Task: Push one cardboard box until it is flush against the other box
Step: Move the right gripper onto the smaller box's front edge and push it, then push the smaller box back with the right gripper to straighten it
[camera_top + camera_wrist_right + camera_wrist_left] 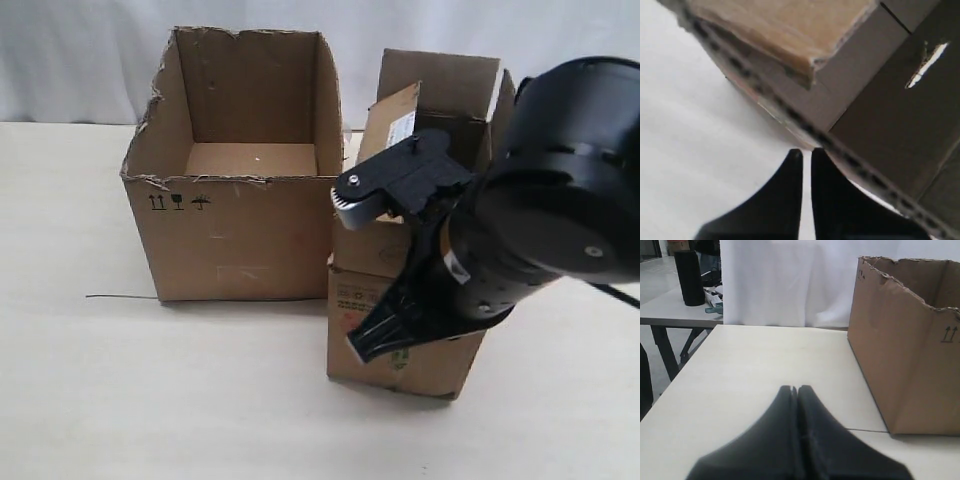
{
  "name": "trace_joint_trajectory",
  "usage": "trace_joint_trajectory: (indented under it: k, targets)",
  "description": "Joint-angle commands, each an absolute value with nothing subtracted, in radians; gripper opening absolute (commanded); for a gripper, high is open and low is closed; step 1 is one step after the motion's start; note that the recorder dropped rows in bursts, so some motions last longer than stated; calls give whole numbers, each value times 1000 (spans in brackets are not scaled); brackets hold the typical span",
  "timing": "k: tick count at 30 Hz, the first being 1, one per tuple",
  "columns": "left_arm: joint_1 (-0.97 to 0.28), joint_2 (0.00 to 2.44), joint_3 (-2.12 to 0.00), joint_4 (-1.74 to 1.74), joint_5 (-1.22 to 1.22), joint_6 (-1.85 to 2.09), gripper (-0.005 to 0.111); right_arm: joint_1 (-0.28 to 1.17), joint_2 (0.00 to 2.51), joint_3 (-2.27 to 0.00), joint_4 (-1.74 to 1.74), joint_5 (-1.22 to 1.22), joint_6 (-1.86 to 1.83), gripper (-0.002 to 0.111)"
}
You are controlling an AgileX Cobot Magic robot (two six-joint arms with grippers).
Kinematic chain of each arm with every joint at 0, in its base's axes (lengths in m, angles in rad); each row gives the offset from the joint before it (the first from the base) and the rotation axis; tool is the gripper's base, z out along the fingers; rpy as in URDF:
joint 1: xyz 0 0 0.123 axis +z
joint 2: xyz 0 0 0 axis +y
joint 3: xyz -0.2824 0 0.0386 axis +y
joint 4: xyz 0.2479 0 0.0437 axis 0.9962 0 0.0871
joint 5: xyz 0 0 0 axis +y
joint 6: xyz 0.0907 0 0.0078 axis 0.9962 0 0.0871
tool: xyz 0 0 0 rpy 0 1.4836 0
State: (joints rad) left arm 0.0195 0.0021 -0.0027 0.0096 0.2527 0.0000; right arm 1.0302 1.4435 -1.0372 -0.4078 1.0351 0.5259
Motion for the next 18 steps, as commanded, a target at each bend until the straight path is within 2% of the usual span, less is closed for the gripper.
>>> trace_joint_trajectory:
  k: [1,8,18]
  targets:
    - [13,0,0,13,247,0,0,936,1447,-1032,-450,959,515,5]
    - [13,0,0,13,251,0,0,825,1456,-1032,-450,860,486,5]
    - [13,0,0,13,249,0,0,811,1552,-1032,-539,753,524,5]
